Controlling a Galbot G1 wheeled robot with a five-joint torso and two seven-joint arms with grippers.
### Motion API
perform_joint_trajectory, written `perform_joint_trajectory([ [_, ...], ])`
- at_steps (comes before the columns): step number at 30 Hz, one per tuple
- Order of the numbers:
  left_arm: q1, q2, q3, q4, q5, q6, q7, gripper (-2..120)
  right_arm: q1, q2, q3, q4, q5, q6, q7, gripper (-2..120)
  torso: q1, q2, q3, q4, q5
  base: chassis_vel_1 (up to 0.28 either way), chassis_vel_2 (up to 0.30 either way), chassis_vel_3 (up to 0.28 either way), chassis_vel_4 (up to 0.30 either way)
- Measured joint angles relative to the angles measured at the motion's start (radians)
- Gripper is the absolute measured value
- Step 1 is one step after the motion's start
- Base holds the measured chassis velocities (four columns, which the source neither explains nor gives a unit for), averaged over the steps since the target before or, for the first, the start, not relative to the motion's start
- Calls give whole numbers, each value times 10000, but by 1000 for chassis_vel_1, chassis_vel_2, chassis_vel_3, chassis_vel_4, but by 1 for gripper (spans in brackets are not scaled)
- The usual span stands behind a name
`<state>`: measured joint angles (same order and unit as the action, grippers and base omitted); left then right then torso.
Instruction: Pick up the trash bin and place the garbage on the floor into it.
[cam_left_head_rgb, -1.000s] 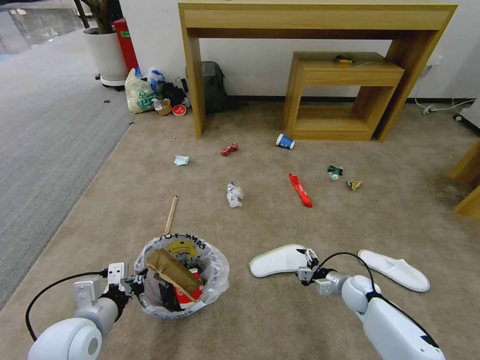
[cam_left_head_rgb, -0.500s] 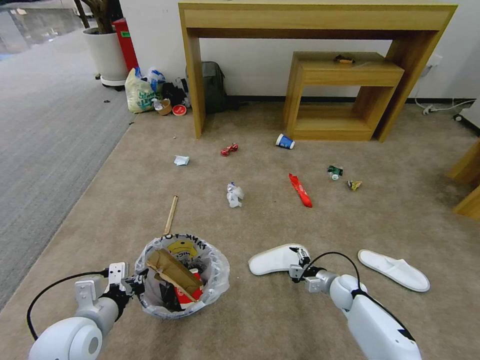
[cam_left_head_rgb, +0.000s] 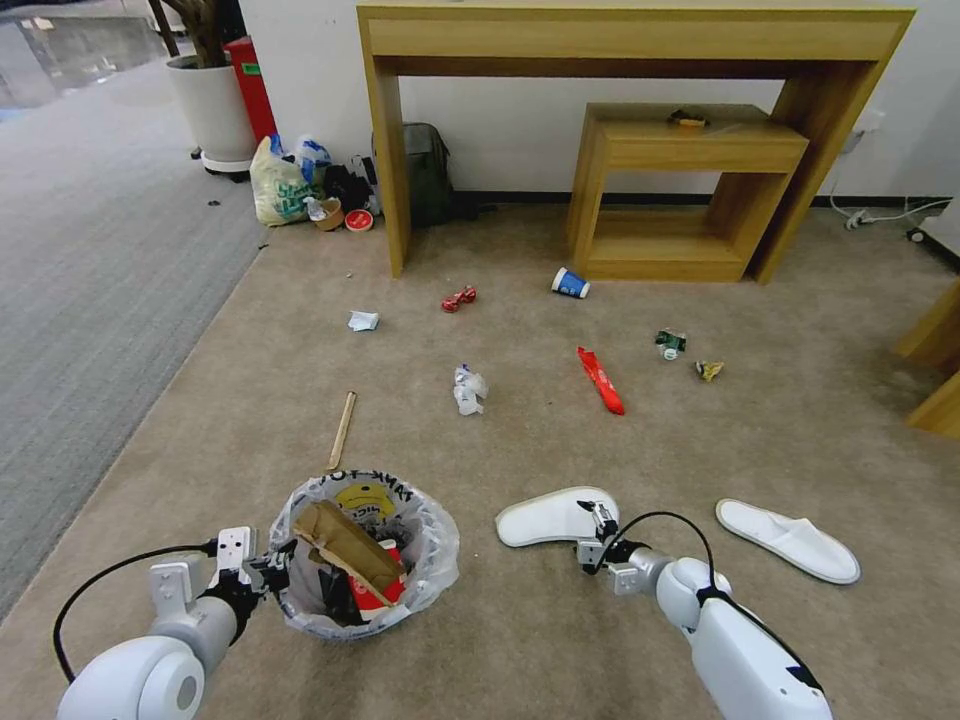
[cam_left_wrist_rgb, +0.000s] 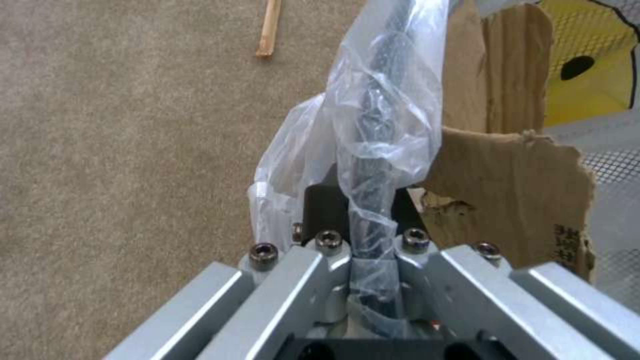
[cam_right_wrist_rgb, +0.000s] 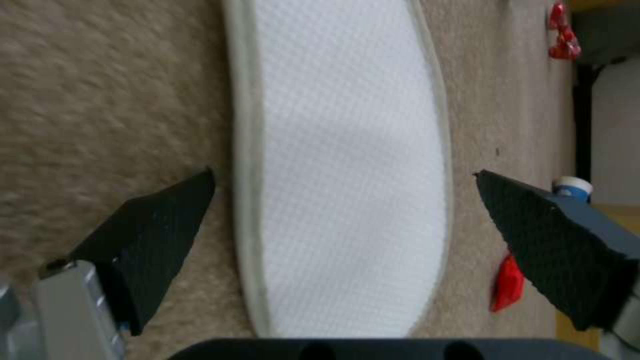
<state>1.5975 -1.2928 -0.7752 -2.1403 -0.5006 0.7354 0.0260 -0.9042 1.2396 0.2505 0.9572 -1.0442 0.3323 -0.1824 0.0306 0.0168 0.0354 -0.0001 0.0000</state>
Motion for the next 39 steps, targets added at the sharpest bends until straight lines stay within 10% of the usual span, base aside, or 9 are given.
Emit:
perform_joint_trajectory([
  [14, 19, 27, 52, -76, 14, 0, 6, 0, 398, 350, 386, -642, -429, 91, 349, 89, 0, 0, 0, -1, 0, 0, 0, 0, 0],
  [39, 87, 90, 49, -289, 29, 0, -38, 0, 441, 452, 709, -615, 610, -128, 1136, 2, 0, 0, 0, -1, 0, 0, 0, 0, 0],
])
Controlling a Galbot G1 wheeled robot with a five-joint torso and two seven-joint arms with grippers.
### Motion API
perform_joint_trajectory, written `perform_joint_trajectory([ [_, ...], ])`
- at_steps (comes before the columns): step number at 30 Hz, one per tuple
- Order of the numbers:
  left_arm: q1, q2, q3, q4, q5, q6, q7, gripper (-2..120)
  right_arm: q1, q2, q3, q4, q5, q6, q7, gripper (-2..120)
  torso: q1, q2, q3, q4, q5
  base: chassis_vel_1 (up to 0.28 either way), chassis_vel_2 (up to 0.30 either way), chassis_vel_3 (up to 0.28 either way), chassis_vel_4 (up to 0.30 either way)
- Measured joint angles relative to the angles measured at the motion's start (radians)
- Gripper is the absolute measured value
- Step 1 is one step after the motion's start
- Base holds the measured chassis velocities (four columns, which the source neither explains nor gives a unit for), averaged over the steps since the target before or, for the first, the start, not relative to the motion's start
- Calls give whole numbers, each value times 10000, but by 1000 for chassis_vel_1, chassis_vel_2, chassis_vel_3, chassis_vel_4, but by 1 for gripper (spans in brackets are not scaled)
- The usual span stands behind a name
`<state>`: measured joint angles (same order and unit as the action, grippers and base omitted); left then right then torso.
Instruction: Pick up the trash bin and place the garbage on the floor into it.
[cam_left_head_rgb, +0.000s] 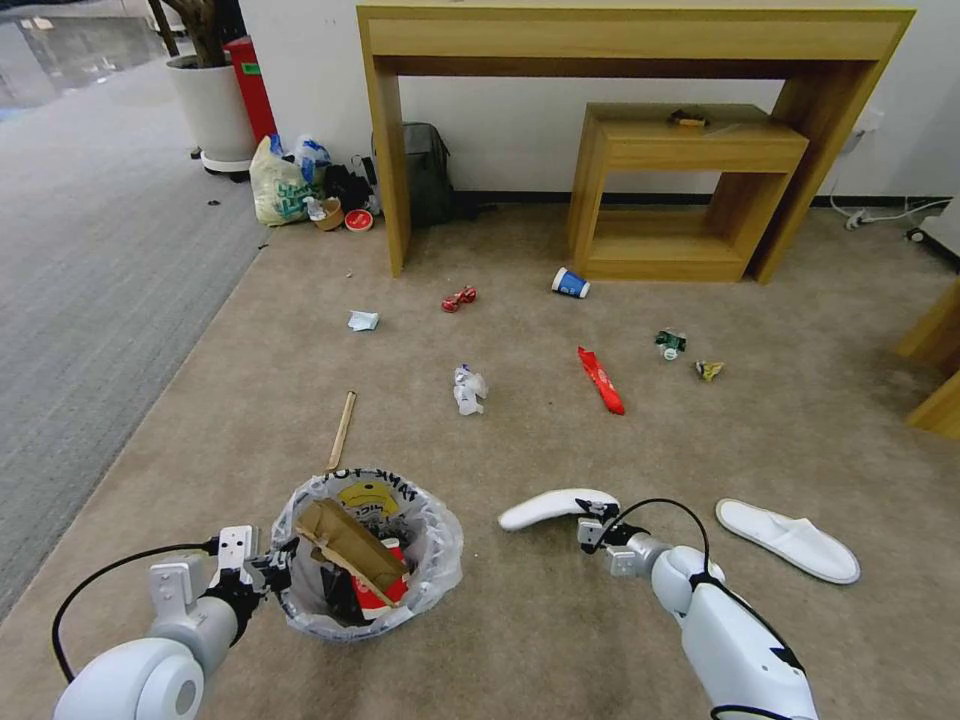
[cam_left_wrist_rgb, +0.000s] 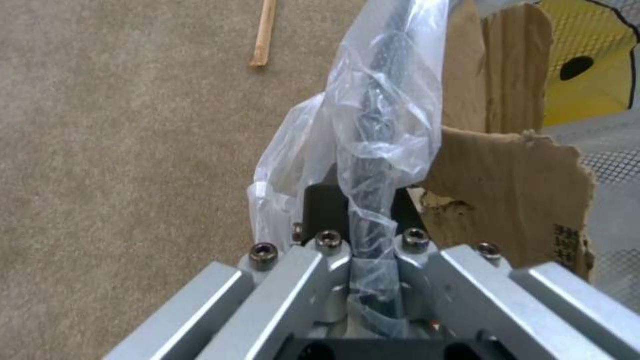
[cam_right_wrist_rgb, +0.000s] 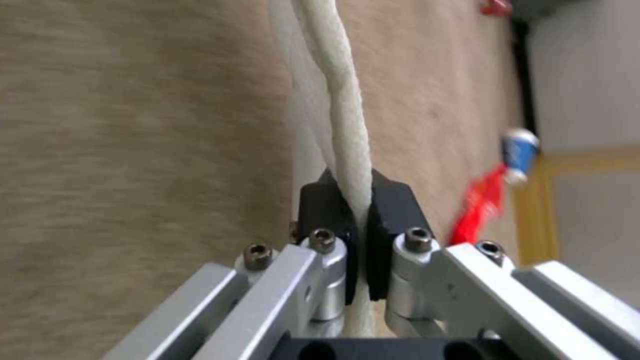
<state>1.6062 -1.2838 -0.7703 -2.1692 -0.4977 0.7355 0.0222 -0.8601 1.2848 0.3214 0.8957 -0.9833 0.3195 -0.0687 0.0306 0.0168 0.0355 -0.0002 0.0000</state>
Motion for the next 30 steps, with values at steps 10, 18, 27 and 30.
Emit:
perform_joint_trajectory([
  [10, -125, 205, 30, 75, -26, 0, -26, 0, -753, -487, 405, 3131, 4154, -846, -475, 2, 0, 0, 1, -3, 0, 0, 0, 0, 0],
  [18, -354, 403, 368, 292, 28, 0, -69, 0, -719, -1486, -1249, 7454, 10840, -2627, -1241, 2, 0, 1, 0, 1, -3, 0, 0, 0, 0],
  [27, -641, 510, 962, 387, 58, 0, -316, 0, -459, -1534, -4432, 10181, 15042, -4437, -672, 2, 0, 0, 0, 0, -1, 0, 0, 0, 0],
  [30, -638, 464, 1106, 406, 142, 0, -343, 0, -419, -1354, -5122, 10415, 15516, -4614, -445, 2, 0, 1, -1, 2, -2, 0, 0, 0, 0],
])
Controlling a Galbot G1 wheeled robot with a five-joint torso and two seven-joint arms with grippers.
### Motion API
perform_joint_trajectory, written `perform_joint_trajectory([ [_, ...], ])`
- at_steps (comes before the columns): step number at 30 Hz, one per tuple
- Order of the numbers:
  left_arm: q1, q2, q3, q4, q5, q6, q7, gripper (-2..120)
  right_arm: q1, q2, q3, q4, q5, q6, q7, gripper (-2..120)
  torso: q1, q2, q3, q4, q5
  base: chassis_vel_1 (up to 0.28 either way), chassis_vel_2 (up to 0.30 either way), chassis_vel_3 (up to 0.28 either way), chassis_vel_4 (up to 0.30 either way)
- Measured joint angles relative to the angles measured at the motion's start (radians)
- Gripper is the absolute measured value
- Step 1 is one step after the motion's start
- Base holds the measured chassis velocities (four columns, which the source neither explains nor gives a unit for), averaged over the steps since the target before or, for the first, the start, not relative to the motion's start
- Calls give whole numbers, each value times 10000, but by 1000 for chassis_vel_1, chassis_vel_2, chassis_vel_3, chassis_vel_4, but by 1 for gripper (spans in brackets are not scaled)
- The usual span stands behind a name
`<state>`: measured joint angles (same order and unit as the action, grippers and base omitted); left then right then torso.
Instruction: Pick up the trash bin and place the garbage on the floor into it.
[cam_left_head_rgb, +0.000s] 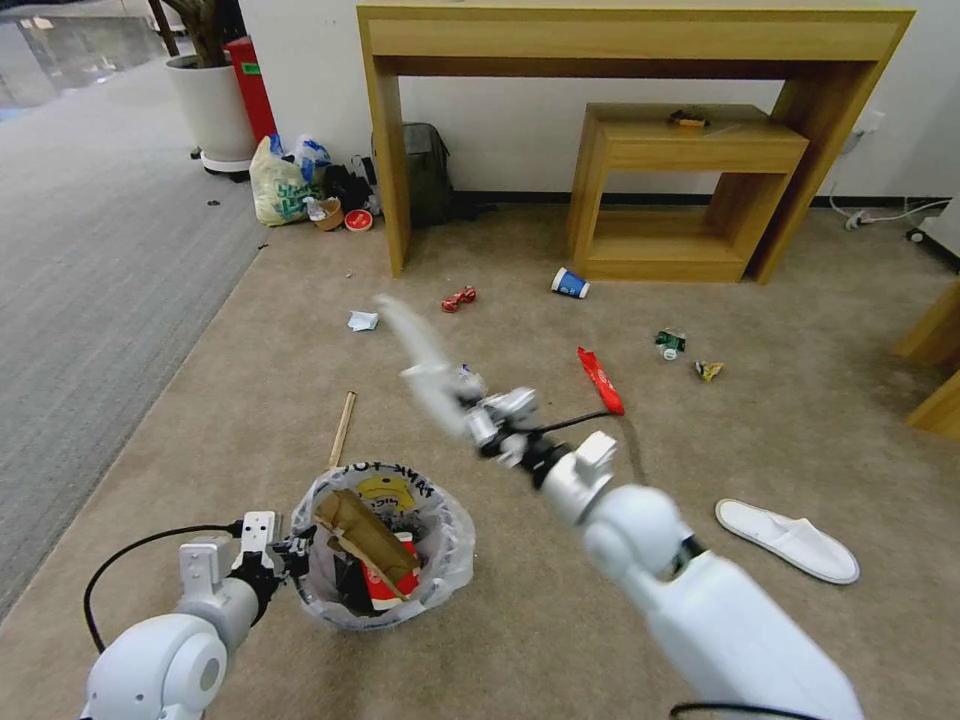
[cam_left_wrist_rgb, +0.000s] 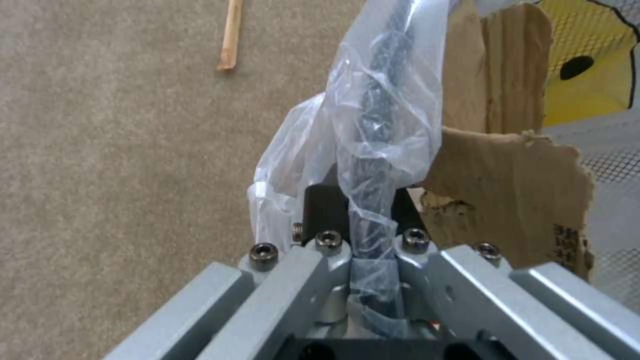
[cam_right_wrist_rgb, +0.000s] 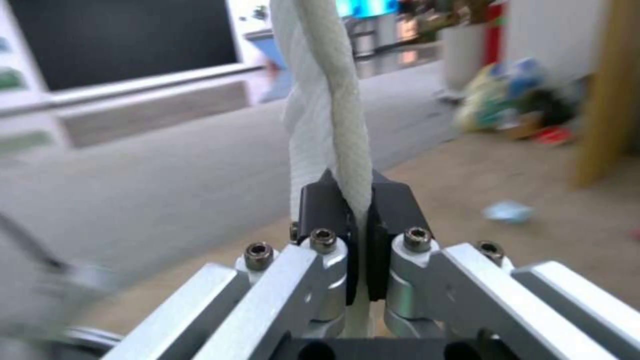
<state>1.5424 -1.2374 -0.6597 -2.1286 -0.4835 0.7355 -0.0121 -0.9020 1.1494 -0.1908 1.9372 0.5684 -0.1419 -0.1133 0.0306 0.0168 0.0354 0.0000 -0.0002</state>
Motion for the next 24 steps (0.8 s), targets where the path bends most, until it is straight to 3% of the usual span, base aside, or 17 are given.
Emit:
perform_joint_trajectory([
  [14, 15, -45, 169, -16, 80, 0, -111, 0, -613, -399, -1500, 351, 262, -272, 360, 2, 0, 0, 0, -2, 2, 0, 0, 0, 0],
  [24, -14, 39, 75, -38, 12, 0, -125, 0, -778, -917, -1684, 276, 177, -240, 262, 2, -1, 0, 0, -2, 3, 0, 0, 0, 0],
])
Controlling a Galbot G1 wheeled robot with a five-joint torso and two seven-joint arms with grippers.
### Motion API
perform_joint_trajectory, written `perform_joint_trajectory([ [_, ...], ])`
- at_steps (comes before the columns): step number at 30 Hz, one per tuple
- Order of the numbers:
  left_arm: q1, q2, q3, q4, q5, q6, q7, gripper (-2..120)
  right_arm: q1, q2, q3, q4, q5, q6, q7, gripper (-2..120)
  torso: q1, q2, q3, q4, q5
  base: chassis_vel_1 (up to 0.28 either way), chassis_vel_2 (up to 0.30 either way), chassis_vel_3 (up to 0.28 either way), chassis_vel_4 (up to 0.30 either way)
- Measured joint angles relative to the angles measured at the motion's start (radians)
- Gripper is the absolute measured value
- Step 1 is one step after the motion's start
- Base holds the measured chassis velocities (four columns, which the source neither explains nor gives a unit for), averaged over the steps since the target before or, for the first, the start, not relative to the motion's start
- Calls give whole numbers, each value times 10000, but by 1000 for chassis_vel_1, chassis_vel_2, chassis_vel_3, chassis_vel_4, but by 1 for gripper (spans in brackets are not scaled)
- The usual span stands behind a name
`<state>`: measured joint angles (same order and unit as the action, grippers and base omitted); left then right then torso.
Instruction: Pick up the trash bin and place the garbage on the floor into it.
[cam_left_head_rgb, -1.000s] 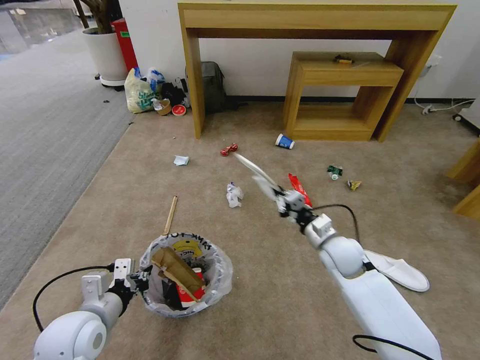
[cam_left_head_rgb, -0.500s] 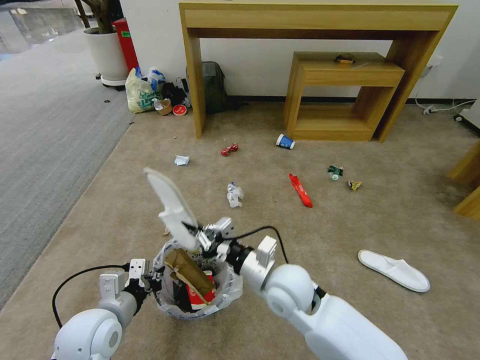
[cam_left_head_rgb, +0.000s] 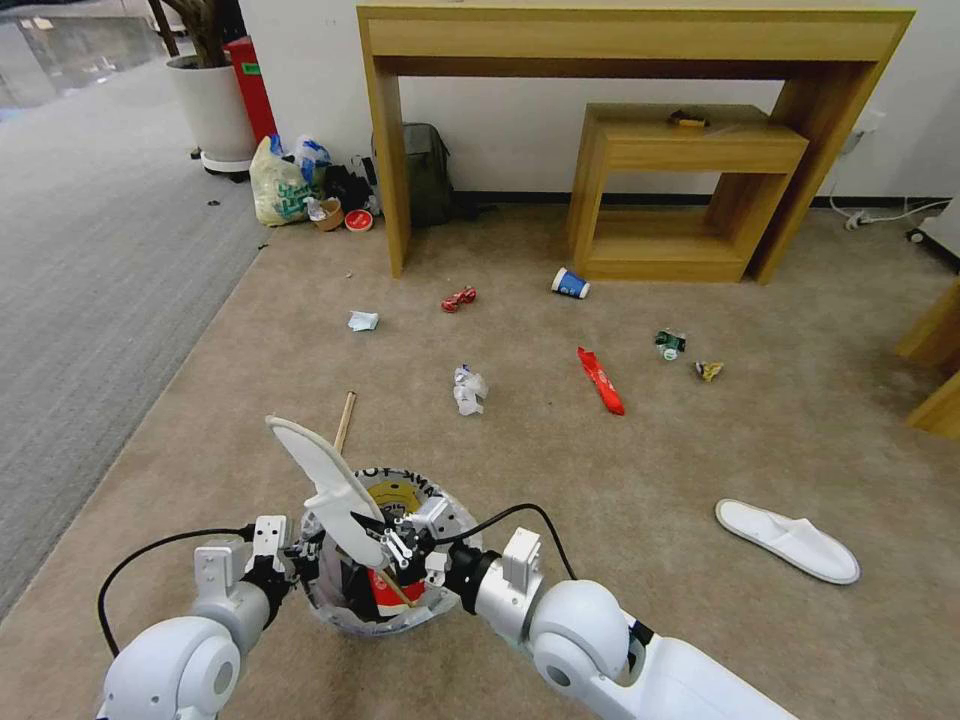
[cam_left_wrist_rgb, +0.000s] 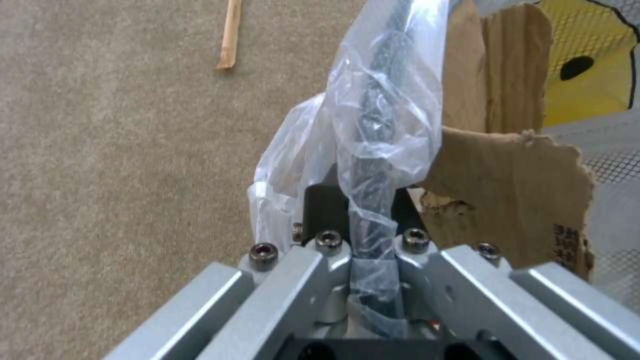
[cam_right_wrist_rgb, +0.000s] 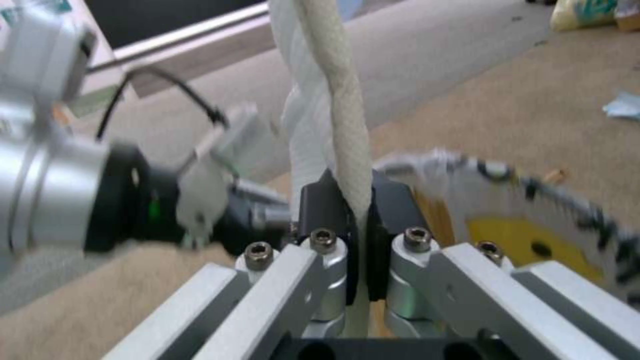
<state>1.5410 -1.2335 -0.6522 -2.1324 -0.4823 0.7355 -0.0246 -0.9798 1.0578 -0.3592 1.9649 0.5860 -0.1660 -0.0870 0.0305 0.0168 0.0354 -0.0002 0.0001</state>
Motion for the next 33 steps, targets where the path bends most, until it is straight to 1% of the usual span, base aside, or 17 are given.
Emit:
perform_joint_trajectory([
  [7, -18, -10, 49, 4, -10, 0, -11, 0, -9, -237, -195, -307, -219, 158, -155, 3, 0, 0, 0, 0, 0, 0, 0, 0, 0],
  [8, -17, -10, 50, 3, -11, 0, -11, 0, -49, -213, -195, -369, -299, 163, -161, 10, 0, 0, 0, 0, -1, 0, 0, 0, 0],
  [9, -17, -8, 50, 3, -13, 0, -11, 0, -62, -199, -195, -391, -334, 171, -162, 14, 0, 0, 0, 0, -1, 0, 0, 0, 0],
  [10, -17, -8, 50, 3, -13, 0, -11, 0, -62, -199, -195, -391, -334, 171, -162, 14, 0, 0, 0, 0, -1, 0, 0, 0, 0],
  [12, -19, 7, 51, -2, -30, 0, -9, 0, -99, -151, -188, -437, -436, 206, -166, 25, 1, 0, 0, 1, -1, 0, 0, 0, 0],
  [13, -19, 7, 51, -2, -30, 0, -9, 0, -99, -151, -188, -437, -436, 206, -166, 25, 1, 0, 0, 1, -1, 0, 0, 0, 0],
  [17, -22, 35, 46, -4, -51, 0, -7, 0, -140, -156, -146, -398, -563, 246, -185, 43, 0, 0, 0, 1, 0, 0, 0, 0, 0],
  [18, -22, 35, 46, -4, -51, 0, -7, 0, -140, -156, -146, -398, -563, 246, -185, 43, 0, 0, 0, 1, 0, 0, 0, 0, 0],
  [20, -28, 38, 41, -4, -64, 0, -5, 0, -216, -286, -69, -317, -612, 273, -198, 54, 0, 0, 0, 1, -1, 0, 0, 0, 0],
  [21, -28, 38, 41, -4, -64, 0, -5, 0, -216, -286, -69, -317, -612, 273, -198, 54, 0, 0, 0, 1, -1, 0, 0, 0, 0],
  [22, -31, 39, 39, -4, -69, 0, -4, 0, -254, -338, -8, -287, -632, 283, -203, 59, 1, 0, 0, 1, -1, 0, 0, 0, 0],
  [23, -31, 39, 39, -4, -69, 0, -4, 0, -254, -338, -8, -287, -632, 283, -203, 59, 1, 0, 0, 1, -1, 0, 0, 0, 0],
  [26, -49, 39, 15, -6, -89, 0, 3, 0, -312, -480, 294, -146, -689, 339, -206, 78, 1, -1, 0, 0, -1, 0, 0, 0, 0],
  [28, -52, 38, 6, -6, -91, 0, 3, 0, -316, -493, 365, -109, -693, 339, -204, 80, 0, 0, 0, 0, 0, 0, 0, 0, 0],
  [29, -54, 34, -15, -5, -96, 0, 7, 0, -342, -517, 610, 13, -704, 339, -197, 86, 1, 0, 0, 1, 0, 0, 0, 0, 0],
  [30, -54, 34, -15, -5, -96, 0, 7, 0, -342, -517, 610, 13, -704, 339, -197, 86, 1, 0, 0, 1, 0, 0, 0, 0, 0],
  [33, -53, -8, -72, -3, -103, 0, 20, 0, -539, -561, 1407, 340, -707, 328, -143, 99, 1, 0, 0, 1, 0, 0, 0, 0, 0],
])
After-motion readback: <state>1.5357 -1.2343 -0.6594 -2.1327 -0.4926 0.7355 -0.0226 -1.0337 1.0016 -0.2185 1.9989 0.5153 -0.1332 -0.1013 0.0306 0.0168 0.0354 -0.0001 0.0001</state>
